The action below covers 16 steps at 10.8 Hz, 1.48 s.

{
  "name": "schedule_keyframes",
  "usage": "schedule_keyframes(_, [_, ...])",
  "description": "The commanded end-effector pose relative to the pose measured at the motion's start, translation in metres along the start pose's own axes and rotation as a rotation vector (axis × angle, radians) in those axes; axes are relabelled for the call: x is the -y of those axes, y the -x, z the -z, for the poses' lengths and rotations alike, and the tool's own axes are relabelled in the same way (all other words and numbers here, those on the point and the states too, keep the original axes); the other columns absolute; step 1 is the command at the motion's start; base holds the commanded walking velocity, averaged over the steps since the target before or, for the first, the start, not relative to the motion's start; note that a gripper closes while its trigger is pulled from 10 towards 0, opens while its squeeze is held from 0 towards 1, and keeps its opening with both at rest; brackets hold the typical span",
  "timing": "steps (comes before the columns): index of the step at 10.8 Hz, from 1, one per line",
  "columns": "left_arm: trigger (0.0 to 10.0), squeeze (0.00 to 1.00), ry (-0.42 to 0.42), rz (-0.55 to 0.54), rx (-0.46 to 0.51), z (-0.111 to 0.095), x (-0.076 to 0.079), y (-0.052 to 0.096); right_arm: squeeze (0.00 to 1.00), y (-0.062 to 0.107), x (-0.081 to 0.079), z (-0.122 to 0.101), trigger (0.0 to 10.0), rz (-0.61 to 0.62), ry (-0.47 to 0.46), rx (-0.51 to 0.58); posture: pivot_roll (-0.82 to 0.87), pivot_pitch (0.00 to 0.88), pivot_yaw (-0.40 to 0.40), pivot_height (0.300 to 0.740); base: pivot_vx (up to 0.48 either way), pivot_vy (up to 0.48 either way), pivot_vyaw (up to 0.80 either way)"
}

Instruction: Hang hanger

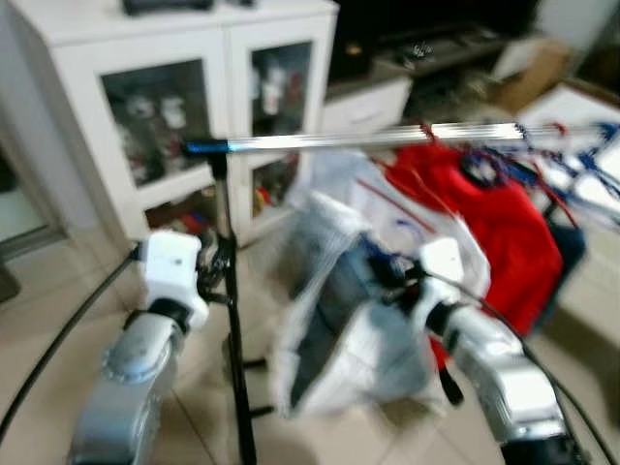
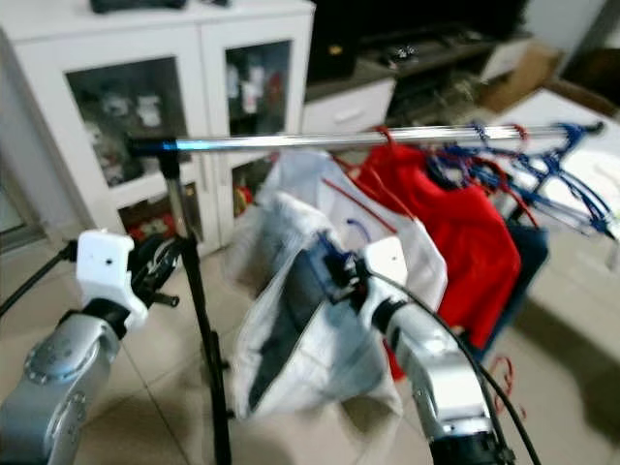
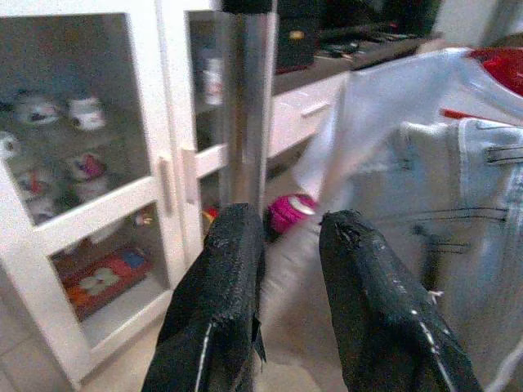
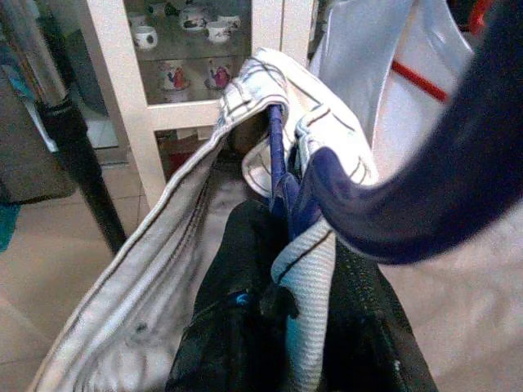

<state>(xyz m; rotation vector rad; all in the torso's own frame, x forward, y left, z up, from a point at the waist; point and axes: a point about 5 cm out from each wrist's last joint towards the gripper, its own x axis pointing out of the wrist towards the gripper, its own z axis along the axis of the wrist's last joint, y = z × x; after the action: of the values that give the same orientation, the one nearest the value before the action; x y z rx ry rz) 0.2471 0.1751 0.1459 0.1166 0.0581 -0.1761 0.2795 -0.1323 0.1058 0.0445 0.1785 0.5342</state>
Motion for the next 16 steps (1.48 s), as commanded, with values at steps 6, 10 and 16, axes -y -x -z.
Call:
schedule_keyframes(6, [10.0, 0.0, -0.113, 0.222, 0.027, -0.028, 0.01, 0.005, 0.0, -0.062, -0.016, -0.058, 10.0, -0.064, 0.034, 0.204, 0.2, 0.043, -0.124, 0.74, 0.0, 0.0, 0.0])
schedule_keyframes(10, [10.0, 0.0, -0.088, 0.319, 0.019, -0.037, 0.022, 0.018, 0.0, -0.102, -0.008, -0.091, 10.0, 0.059, 0.029, 0.22, 0.23, 0.063, -0.155, 0.74, 0.0, 0.0, 0.0])
schedule_keyframes(16, [10.0, 0.0, -0.099, 0.367, -0.036, -0.037, 0.025, 0.025, 0.0, -0.127, -0.01, -0.101, 10.0, 0.116, 0.066, 0.082, 0.25, 0.076, -0.15, 0.74, 0.0, 0.0, 0.0])
